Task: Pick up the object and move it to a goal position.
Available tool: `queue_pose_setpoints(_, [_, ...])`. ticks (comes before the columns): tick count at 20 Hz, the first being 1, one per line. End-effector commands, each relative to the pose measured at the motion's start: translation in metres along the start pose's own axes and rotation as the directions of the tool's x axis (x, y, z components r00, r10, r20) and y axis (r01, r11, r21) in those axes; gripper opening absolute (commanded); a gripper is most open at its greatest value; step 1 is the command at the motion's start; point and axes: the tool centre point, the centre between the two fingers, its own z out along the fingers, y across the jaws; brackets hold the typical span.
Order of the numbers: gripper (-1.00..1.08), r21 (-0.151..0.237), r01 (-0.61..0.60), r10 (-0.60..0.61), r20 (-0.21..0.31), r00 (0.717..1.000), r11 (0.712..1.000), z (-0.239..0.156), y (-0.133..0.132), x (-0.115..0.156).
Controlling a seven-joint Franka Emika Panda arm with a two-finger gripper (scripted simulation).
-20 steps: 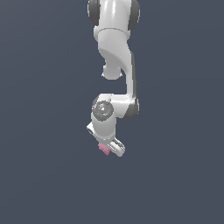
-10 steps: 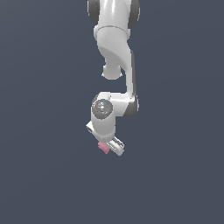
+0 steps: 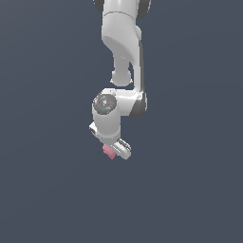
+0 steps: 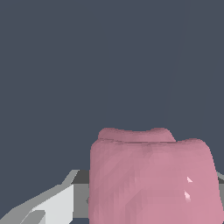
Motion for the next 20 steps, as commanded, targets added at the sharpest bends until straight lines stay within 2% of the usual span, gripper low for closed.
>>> queue_pose_setpoints(1, [-1.00,0.001,0.000,0.000,0.000,1.000,1.000,-0.014,0.012,-0.004])
queue_pose_setpoints(20, [-1.00,0.003,-0.001,0.001,0.001,1.000,1.000,-0.153,0.128,-0.039])
